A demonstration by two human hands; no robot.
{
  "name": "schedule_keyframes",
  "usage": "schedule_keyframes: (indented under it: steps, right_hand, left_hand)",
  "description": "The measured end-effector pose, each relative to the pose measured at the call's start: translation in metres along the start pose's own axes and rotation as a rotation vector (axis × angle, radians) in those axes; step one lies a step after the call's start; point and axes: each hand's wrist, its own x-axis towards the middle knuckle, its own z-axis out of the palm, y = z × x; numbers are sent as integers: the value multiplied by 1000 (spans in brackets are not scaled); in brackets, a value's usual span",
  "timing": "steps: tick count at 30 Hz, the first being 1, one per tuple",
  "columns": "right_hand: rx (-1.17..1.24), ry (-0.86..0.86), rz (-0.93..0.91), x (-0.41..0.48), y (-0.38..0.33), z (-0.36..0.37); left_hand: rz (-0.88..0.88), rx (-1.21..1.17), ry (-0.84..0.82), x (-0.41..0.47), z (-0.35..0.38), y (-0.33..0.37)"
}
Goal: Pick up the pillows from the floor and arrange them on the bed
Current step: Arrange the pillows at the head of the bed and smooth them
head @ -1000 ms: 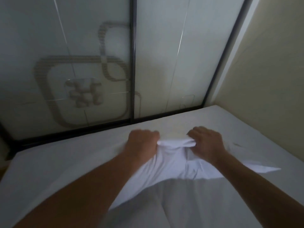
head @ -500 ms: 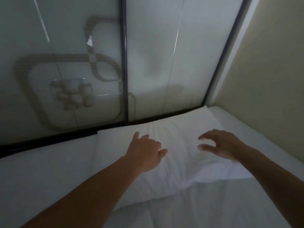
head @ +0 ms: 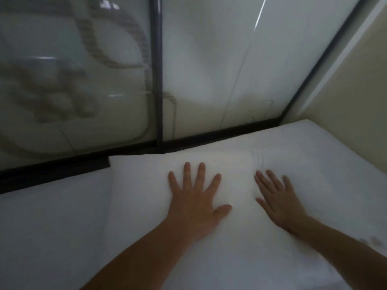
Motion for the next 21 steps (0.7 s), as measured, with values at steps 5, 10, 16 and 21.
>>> schedule_keyframes:
  steps: [5, 10, 16, 21]
  right_hand:
    - [90, 29, -28, -12, 3, 23]
    - [167, -38, 13, -8, -10, 32]
    - [204, -129, -12, 8, -10, 31]
    - [278, -149, -57, 10, -3, 41]
  left_hand:
    - [-10, -99, -8, 57, 35, 0]
    - [29, -202, -148, 66, 59, -6]
    - [11, -121, -337, 84, 59, -14]
    - [35, -91, -379, 92, 63, -17]
